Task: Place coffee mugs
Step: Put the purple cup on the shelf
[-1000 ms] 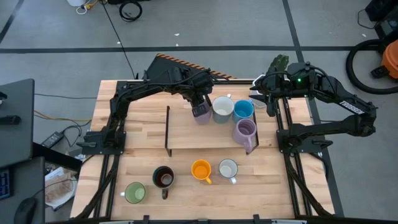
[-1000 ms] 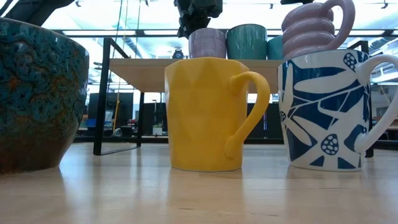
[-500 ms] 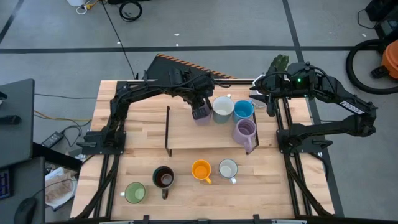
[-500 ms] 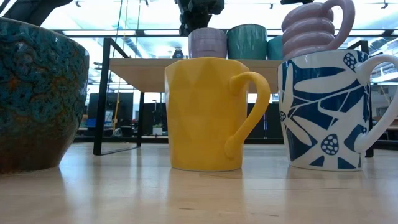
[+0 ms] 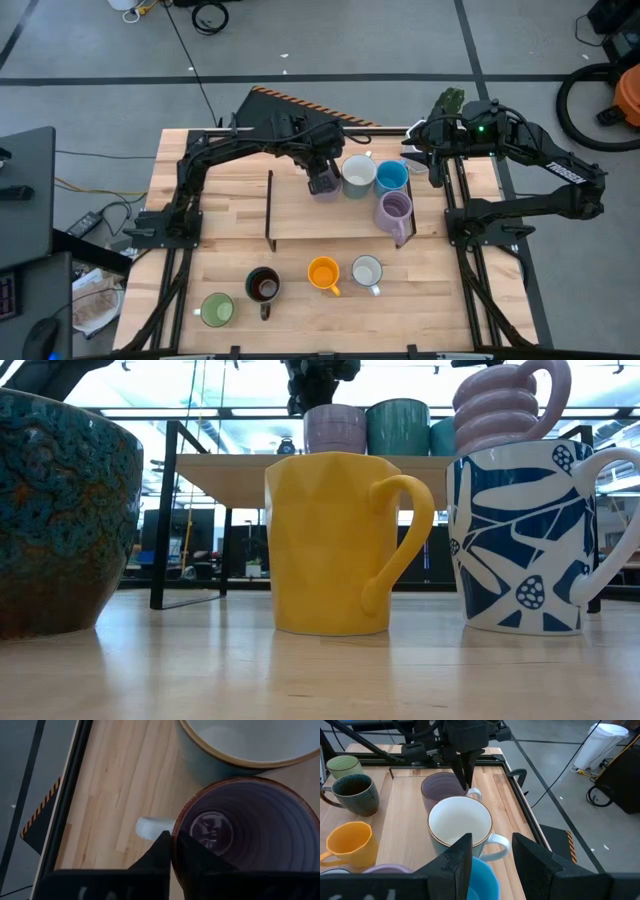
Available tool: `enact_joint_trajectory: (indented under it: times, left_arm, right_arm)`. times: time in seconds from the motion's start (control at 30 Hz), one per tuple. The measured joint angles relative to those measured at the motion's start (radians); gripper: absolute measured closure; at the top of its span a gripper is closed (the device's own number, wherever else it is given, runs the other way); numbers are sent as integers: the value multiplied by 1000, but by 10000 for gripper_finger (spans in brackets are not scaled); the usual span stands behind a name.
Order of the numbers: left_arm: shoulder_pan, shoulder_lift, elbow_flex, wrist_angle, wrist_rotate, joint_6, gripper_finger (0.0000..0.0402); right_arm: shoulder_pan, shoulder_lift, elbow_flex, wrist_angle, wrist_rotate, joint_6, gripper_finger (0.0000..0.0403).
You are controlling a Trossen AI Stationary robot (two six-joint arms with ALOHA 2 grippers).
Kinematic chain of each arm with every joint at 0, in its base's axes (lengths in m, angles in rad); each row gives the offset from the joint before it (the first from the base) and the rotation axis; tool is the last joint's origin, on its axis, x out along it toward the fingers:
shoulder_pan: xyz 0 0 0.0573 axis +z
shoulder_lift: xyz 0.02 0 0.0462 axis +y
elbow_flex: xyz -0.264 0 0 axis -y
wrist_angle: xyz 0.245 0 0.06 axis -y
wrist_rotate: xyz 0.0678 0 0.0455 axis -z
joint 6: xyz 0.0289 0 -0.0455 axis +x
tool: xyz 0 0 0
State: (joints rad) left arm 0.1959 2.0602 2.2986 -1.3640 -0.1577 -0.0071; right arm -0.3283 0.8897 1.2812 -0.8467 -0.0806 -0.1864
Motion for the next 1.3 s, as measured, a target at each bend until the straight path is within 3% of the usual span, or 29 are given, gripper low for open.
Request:
enact_joint_trajectory:
  times: [1.3]
  left_arm:
    - [10,0,-2,16,-83,108,371]
  right_arm:
    - [0,0,0,0,0,1,257]
